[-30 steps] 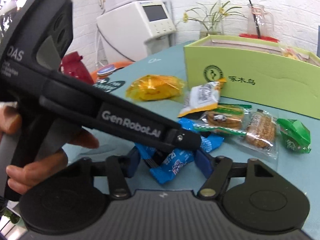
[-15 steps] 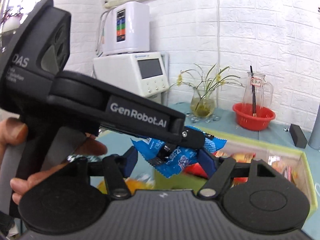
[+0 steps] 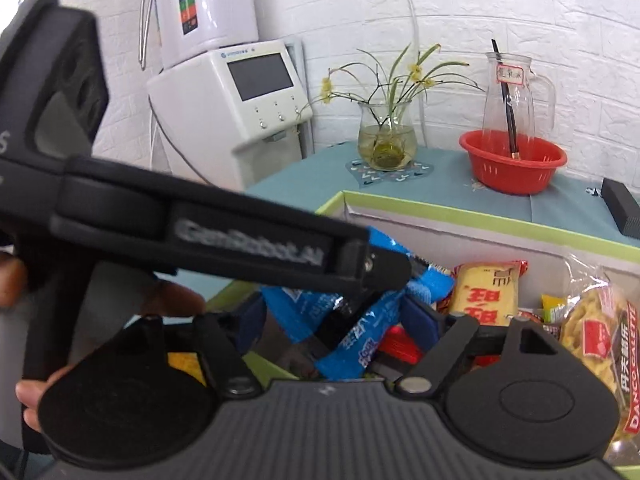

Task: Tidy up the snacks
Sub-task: 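Carry the blue pack into the box and open the left gripper, then move the left gripper to the yellow chip bag and grasp it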

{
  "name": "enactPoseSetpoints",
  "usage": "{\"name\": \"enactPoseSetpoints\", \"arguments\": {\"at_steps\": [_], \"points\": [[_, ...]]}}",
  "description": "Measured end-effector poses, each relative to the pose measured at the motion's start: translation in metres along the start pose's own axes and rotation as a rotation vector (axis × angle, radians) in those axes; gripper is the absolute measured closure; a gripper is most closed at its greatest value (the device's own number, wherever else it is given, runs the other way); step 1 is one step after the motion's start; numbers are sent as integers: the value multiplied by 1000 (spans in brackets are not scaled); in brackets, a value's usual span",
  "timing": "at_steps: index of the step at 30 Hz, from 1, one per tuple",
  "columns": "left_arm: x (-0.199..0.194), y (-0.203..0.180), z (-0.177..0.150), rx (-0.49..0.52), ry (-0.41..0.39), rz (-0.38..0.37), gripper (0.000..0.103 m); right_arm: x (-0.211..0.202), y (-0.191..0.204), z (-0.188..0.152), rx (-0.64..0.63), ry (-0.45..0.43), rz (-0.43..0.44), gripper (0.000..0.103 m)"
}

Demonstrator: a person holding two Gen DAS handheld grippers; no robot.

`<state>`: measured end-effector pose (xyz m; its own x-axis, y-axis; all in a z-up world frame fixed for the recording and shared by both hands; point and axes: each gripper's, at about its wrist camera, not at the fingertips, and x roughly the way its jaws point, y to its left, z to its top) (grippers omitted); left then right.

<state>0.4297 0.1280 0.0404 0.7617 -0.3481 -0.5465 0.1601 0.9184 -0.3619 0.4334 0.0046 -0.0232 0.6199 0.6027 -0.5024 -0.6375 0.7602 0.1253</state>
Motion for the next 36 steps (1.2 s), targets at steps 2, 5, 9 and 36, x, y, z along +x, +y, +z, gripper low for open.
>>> {"name": "enactPoseSetpoints", "arguments": {"at_steps": [2,5,9,36], "points": [[-26,-10,6,21,-63,-8,44,-23,10,1,-17,-49,-11,9],[-68,-25,10,65,-151,-1,36,-62,28,-1,-38,-129,-37,9],[-108,-27,-3,89,-187,41,34,-98,50,-22,-7,-166,-17,9],[-62,86,-65,13,220,57,89,11,129,-74,46,173,196,9]]}}
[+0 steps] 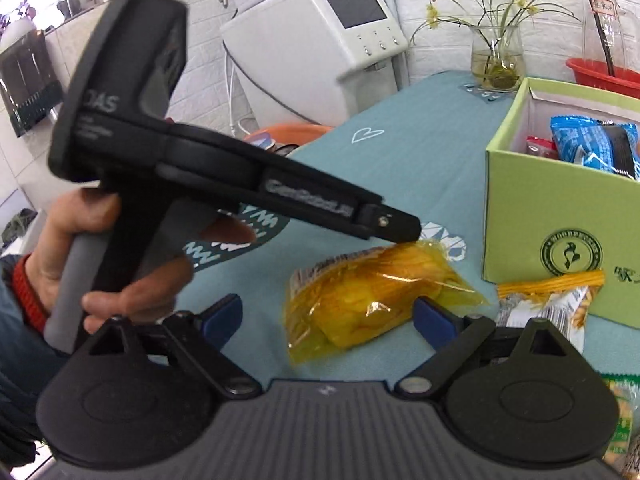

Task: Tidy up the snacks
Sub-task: 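Move the left gripper to the yellow chip bag and grasp it, then carry the yellow chip bag into the box and open the left gripper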

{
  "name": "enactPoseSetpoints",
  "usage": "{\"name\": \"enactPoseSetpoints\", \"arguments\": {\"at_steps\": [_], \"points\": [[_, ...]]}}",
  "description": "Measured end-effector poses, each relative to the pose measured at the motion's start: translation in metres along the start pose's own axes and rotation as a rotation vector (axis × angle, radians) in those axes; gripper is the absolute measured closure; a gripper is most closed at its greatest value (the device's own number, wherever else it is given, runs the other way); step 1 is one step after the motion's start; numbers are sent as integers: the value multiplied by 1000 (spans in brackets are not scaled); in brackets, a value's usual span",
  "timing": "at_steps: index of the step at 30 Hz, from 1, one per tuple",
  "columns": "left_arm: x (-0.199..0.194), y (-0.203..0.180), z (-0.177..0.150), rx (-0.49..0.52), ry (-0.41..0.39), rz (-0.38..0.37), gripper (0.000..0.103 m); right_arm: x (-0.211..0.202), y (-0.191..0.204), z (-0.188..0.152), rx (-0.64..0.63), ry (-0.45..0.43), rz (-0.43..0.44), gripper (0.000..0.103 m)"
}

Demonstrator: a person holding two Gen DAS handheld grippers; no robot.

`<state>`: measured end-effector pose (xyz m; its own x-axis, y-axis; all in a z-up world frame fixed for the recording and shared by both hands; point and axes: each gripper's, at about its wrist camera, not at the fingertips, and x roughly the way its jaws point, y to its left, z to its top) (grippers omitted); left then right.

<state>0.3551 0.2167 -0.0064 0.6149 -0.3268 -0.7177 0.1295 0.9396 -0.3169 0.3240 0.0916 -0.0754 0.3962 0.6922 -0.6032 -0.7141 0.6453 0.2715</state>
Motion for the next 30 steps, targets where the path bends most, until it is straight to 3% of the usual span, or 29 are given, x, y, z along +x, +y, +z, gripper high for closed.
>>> {"name": "enactPoseSetpoints", "arguments": {"at_steps": [3,5,6,8,13,16,18,20,23,27,28,30], "points": [[-12,-11,-22,-45,-14,-58,87,-21,3,-14,-5,-7,6,10],[-18,-25,-48,-65,-22,-83,75,-37,7,-26,-14,-8,12,10],[-20,-36,-62,-56,-27,-74,73,-45,8,-32,-9,-9,11,10],[-24,-52,-86,-53,-51,-56,72,-58,11,-47,-29,21,5,10],[-38,-71,-124,-162,-37,-137,71,-95,31,-79,-94,24,-45,10],[-48,-80,-131,-175,-56,-107,69,-117,40,-96,-117,-23,-81,10],[-55,-82,-128,-153,-84,-77,56,-127,45,-105,-112,-53,-116,10],[-60,-82,-124,-133,-94,-44,54,-126,48,-110,-85,-73,-115,10],[-62,-88,-124,-47,-85,-11,50,-119,45,-114,-40,-75,-121,10],[-48,-95,-129,27,-26,-31,59,-104,38,-116,-18,-78,-148,14],[-45,-94,-130,24,-13,-75,80,-96,37,-113,-11,-70,-132,20],[-44,-92,-133,1,-9,-111,89,-99,39,-112,-17,-79,-134,24]]}}
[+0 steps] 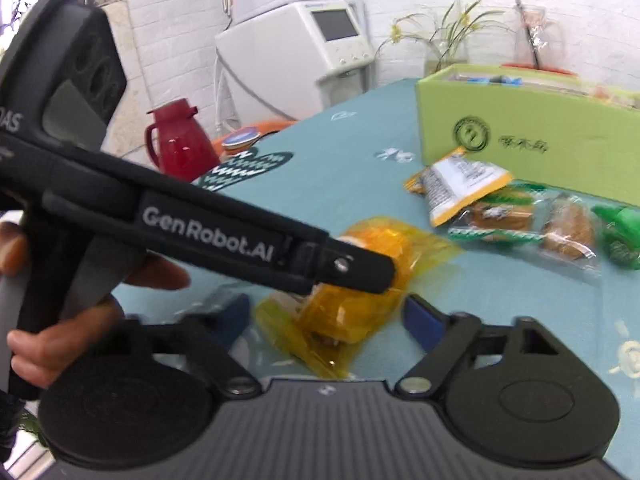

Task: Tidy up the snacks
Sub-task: 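Carry the yellow chip bag into the box and open the left gripper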

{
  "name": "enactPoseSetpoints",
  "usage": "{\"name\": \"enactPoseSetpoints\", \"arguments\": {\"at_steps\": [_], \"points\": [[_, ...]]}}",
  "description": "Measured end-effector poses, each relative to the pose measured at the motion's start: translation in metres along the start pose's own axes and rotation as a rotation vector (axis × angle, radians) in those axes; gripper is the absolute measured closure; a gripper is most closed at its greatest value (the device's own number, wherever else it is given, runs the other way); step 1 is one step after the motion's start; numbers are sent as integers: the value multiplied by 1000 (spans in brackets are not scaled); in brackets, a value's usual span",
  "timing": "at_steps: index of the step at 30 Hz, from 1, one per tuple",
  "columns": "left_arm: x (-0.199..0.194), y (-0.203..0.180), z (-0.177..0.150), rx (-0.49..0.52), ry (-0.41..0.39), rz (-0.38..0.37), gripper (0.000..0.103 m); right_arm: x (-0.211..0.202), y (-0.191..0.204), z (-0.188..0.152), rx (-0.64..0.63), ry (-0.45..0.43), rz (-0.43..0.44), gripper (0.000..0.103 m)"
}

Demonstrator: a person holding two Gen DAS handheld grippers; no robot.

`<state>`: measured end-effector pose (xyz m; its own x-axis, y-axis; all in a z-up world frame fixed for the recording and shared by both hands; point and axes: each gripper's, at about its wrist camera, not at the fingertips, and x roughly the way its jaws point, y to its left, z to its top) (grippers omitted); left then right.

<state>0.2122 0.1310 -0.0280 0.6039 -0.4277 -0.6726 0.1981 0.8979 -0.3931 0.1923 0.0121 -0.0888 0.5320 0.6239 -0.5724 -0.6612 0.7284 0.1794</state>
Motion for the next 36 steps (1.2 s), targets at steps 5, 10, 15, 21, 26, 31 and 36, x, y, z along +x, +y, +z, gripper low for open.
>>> {"name": "enactPoseSetpoints", "arguments": {"at_steps": [5,10,15,21,26,31,36], "points": [[-16,-16,20,-1,-73,-40,89,-24,-9,22,9,-85,-6,24],[-6,-43,79,30,-134,-84,89,-37,-35,65,-40,-174,-94,22],[39,-71,171,124,-163,-85,88,-26,-92,129,-110,-208,-205,22],[110,-66,243,149,-121,15,88,30,-173,188,-17,-130,-157,22],[164,-36,256,113,-22,42,86,81,-205,196,33,-21,-115,22],[166,-31,246,117,-66,49,57,88,-192,184,-40,-29,-151,14],[115,-43,239,87,-173,4,36,40,-173,184,-74,-142,-204,9]]}}
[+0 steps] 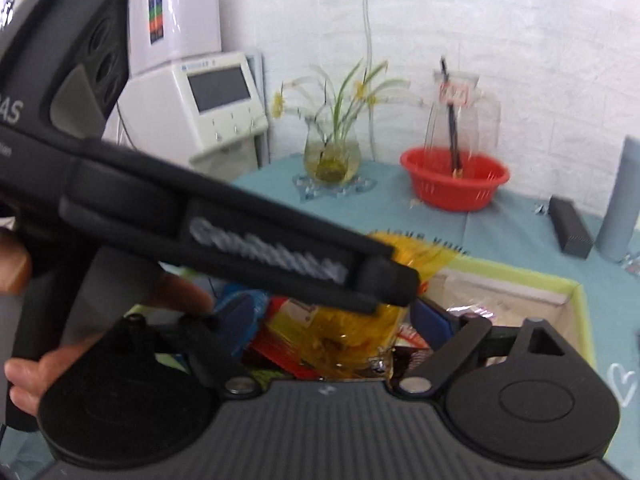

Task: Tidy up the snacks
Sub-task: 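Carry the yellow chip bag into the box and open the left gripper, then move the left gripper to the green-wrapped candy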

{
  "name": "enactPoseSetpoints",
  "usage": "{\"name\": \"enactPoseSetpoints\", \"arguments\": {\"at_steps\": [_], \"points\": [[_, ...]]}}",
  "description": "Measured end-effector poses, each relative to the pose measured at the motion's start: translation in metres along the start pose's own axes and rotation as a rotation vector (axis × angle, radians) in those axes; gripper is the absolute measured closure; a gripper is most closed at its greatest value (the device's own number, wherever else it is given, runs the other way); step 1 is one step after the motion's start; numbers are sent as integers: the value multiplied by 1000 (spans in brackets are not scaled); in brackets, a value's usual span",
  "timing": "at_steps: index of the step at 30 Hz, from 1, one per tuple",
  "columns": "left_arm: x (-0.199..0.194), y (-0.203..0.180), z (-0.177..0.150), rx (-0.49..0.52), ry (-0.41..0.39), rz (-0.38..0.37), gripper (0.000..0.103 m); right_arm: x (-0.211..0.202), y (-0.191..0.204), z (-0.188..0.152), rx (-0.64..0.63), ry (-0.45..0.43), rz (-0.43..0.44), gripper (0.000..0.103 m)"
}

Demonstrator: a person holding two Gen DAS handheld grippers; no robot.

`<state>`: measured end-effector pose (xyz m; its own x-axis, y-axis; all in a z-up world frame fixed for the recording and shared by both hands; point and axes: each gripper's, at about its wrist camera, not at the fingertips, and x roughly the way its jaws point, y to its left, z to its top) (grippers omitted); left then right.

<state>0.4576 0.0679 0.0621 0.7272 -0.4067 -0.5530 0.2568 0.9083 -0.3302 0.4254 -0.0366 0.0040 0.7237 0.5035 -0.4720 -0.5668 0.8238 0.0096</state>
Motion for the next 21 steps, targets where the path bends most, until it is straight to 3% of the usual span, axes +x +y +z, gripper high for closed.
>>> {"name": "enactPoseSetpoints", "arguments": {"at_steps": [3,7,10,14,18,21], "points": [[-45,-22,-11,37,-76,60,18,-54,12,-14,-5,-82,-47,10],[-81,-46,-63,53,-91,47,18,-109,24,-66,103,-103,-69,10],[-89,-55,-107,31,-50,20,22,-127,30,-108,189,-47,-115,10],[-96,-55,-157,-66,16,-23,37,-137,36,-146,265,18,-119,10],[-101,-40,-175,-149,64,17,42,-129,36,-142,157,47,-81,10],[-113,-28,-171,-162,33,99,41,-111,30,-129,29,68,-20,10]]}}
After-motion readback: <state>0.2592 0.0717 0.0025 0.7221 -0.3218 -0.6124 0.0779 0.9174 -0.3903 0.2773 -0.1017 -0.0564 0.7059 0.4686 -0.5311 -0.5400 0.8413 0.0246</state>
